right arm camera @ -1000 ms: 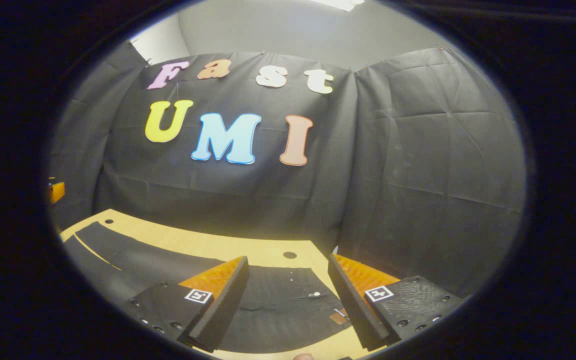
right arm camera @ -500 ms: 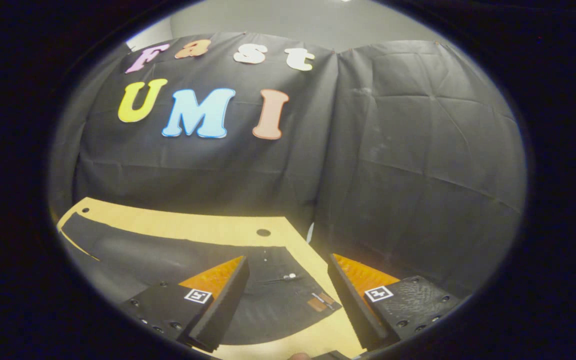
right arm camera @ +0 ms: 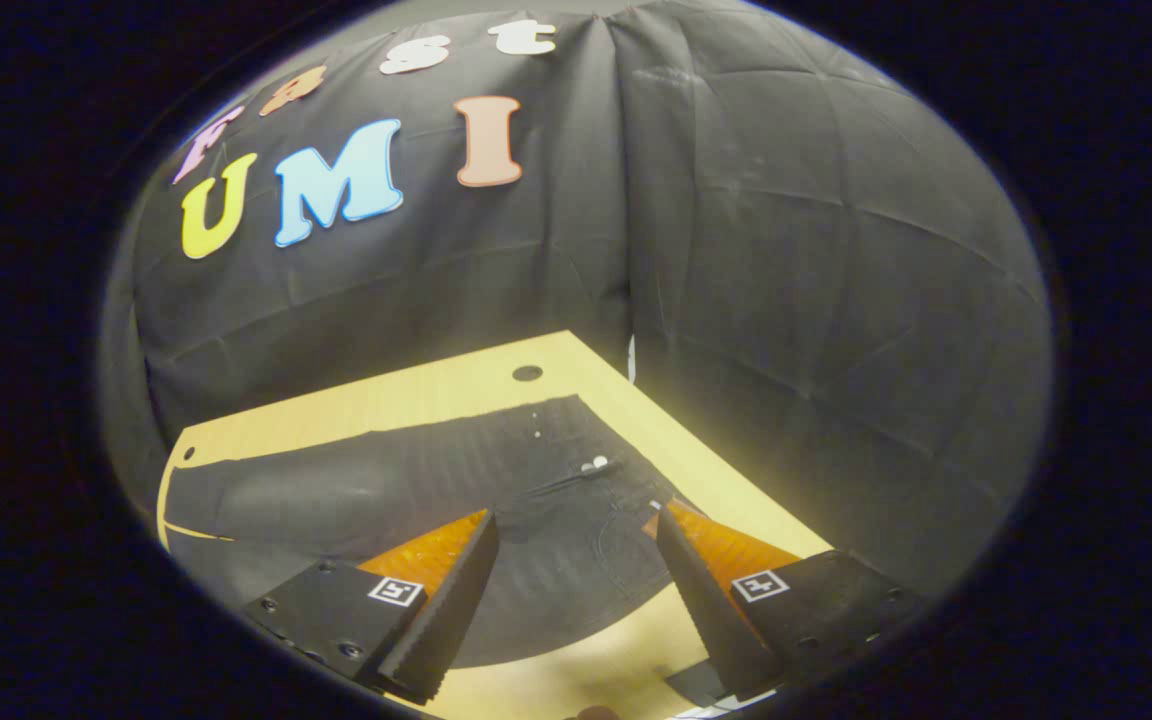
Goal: Grasp the waist and the cuffs of the jeans and fold them to make the two legs overlap; first hold the waist and fold one-third of the jeans toward the cuffs, then hold the cuffs and fold the remaining one-third in the same direction to finish folding.
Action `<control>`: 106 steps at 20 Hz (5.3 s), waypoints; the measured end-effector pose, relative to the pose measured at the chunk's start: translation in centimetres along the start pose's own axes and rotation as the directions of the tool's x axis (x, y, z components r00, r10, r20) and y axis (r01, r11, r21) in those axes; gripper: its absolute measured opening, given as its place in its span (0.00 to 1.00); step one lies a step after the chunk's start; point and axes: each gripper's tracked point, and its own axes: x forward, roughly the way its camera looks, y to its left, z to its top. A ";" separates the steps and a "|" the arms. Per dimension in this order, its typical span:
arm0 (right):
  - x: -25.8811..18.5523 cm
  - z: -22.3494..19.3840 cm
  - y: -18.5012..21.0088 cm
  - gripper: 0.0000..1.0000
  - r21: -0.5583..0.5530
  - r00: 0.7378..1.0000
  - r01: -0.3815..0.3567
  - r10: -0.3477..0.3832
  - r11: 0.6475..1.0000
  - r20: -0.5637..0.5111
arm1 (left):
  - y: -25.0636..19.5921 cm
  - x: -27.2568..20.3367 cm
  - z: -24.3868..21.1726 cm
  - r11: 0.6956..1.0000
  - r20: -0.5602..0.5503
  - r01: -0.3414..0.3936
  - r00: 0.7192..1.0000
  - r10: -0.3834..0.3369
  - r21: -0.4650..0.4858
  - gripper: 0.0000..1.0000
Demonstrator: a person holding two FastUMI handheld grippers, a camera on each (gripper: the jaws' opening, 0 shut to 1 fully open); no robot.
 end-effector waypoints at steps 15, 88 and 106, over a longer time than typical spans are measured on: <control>2.6 -9.6 -2.5 0.96 0.370 0.923 0.075 0.077 0.926 -0.378 | 12.0 3.5 -2.5 0.885 -0.196 -0.215 0.970 0.144 -0.413 0.99; 21.7 12.4 11.3 0.04 0.786 0.720 -0.296 0.667 0.543 -0.190 | -16.4 25.5 13.7 0.896 -0.226 0.183 0.929 -0.292 -0.405 0.10; 22.7 9.5 5.9 0.67 0.497 0.910 -0.263 0.384 0.827 -0.157 | -17.5 29.0 11.9 0.996 -0.072 0.048 0.996 -0.043 0.075 1.00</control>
